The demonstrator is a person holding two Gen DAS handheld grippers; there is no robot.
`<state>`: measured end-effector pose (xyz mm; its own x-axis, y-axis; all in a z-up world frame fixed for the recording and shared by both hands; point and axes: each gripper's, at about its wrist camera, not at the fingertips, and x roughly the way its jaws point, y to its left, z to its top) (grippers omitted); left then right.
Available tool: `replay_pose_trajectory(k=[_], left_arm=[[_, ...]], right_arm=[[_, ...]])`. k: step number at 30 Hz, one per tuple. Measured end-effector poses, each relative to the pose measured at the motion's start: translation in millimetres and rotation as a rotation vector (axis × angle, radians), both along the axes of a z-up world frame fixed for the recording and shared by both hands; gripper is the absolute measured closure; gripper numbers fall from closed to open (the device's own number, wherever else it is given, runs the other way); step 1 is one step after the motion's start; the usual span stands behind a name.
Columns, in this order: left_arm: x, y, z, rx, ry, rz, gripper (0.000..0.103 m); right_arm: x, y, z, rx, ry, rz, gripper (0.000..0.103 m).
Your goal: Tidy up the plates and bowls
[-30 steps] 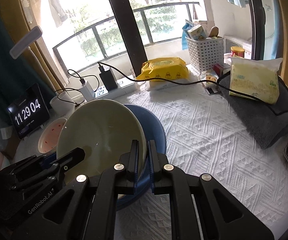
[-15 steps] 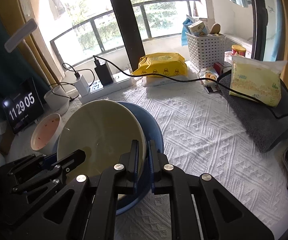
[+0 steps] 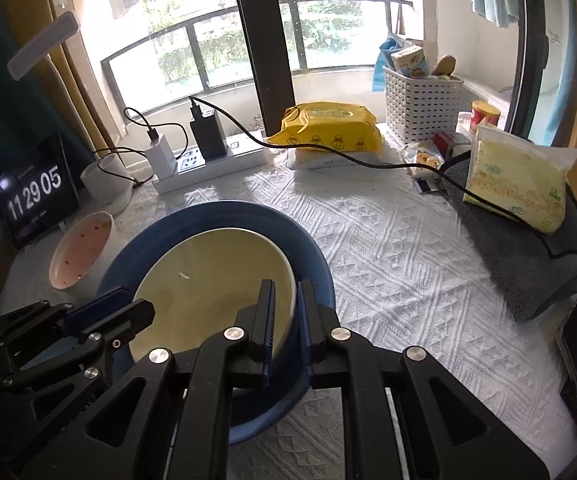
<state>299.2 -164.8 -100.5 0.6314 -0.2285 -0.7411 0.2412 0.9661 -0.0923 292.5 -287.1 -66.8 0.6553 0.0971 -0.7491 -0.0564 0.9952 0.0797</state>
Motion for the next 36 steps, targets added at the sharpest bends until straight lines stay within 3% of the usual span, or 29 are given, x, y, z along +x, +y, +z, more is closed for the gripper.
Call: replay_pose_trajectory(k=[8,18,27,36], left_arm=[[-1.8,7.2,0.1,-0.022,0.003,0.006,0.081],[-3.9,18.3,6.8,-0.043,-0.01,0.017,0.081],[-7.5,26.6,14.6,-0.059,-0.025,0.013,0.081],[-16.2,43.1,30.7,-0.07,-0.079,0.044,0.075]], right_arm=[[-0.6,-0.4,0.9,0.007,-0.002,-0.005,0.086],[2.2,20.5,-2.4,-0.06,0.005,0.054,0.054],[3.5,18.7,-0.6,-0.033,0.016,0.05,0.05],[-10.0,30.3,27.2,-0.033,-0.055,0.058,0.044]])
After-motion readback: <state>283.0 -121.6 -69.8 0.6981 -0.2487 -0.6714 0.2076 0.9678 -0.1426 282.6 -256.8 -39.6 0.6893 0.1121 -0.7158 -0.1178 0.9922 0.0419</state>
